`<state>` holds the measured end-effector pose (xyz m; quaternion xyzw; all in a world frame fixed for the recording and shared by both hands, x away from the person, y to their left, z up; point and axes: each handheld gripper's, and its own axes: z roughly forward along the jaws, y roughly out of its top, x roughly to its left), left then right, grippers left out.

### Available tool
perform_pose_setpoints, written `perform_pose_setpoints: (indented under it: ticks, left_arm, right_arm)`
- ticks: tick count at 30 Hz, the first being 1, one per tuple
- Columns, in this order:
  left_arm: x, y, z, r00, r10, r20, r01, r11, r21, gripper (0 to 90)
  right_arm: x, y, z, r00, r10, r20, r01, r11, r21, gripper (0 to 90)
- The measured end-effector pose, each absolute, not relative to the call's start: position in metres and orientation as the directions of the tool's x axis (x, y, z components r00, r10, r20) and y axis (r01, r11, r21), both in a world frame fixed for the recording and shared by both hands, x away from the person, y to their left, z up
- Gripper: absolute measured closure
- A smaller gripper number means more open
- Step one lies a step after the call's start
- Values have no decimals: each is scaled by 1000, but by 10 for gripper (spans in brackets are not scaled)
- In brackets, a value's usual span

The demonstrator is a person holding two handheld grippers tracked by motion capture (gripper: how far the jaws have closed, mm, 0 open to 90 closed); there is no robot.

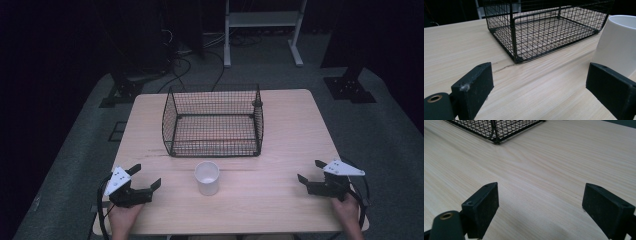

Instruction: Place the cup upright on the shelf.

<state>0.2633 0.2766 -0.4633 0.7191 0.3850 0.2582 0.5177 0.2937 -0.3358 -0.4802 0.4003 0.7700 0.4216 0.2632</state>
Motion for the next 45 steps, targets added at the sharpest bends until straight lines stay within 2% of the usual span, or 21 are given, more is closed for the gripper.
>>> perform_pose_setpoints:
  ticks: [4, 16, 20, 45]
  left_arm:
    - [265, 276, -464, 578, 815, -47, 301, -159, 940, 67]
    - [264, 267, -456, 618, 785, -42, 265, -158, 951, 52]
    - [263, 260, -453, 628, 778, -27, 262, -179, 948, 28]
    - [265, 232, -434, 729, 685, 25, 216, -264, 940, 21]
  right_arm:
    - [294, -336, -480, -540, 839, -66, 395, 322, 860, 131]
    - [294, -336, -480, -536, 841, -66, 398, 321, 859, 131]
    - [294, -336, -480, -536, 842, -64, 400, 320, 859, 131]
    - [295, -335, -480, -533, 844, -64, 406, 321, 856, 131]
